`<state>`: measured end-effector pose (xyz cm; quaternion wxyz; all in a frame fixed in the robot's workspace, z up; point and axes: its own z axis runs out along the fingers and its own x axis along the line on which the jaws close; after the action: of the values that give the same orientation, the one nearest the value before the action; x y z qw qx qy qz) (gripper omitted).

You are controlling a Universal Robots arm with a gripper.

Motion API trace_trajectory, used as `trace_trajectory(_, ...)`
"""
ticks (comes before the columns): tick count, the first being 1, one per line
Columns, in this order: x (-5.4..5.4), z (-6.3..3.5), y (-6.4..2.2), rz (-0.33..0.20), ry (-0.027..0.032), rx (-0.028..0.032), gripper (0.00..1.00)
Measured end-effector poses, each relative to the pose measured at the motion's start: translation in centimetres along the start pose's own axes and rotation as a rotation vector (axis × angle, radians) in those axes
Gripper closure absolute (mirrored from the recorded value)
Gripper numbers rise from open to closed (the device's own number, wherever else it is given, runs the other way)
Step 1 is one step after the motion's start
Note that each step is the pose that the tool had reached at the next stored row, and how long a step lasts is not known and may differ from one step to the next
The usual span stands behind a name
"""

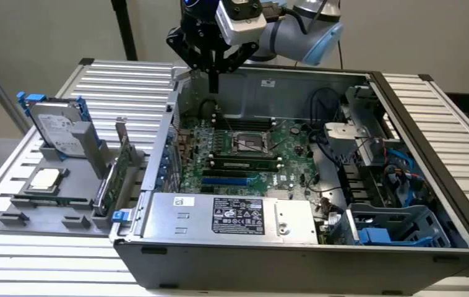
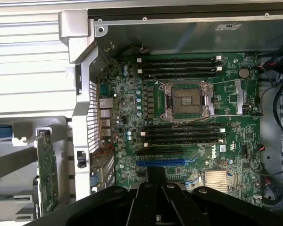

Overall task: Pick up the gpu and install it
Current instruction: 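Reach for the gpu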

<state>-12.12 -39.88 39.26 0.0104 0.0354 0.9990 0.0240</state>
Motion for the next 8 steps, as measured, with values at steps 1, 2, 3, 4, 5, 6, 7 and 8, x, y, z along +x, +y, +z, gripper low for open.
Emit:
trace_trajectory(1, 0.0, 0.00, 0.00, 0.000, 0.0000, 0.0000, 1.00)
trace_trajectory(2, 0.0, -0.01, -0.06, 0.000, 0.0001, 0.0001, 1.00)
trace_trajectory(3, 0.0, -0.03, -0.25, 0.000, 0.0001, 0.0002, 1.00)
trace_trajectory(4, 0.1, -0.03, -0.59, 0.000, 0.0001, 0.0000, 1.00)
trace_trajectory(5, 0.2, -0.05, -1.04, 0.000, 0.0000, 0.0000, 1.00)
trace_trajectory(6, 0.2, -0.08, -1.48, 0.000, 0.0000, 0.0000, 1.00)
trace_trajectory(7, 0.3, -0.11, -1.91, 0.000, 0.0001, 0.0002, 1.00)
trace_trajectory(8, 0.5, -0.12, -2.31, 0.000, 0.0000, 0.0000, 1.00)
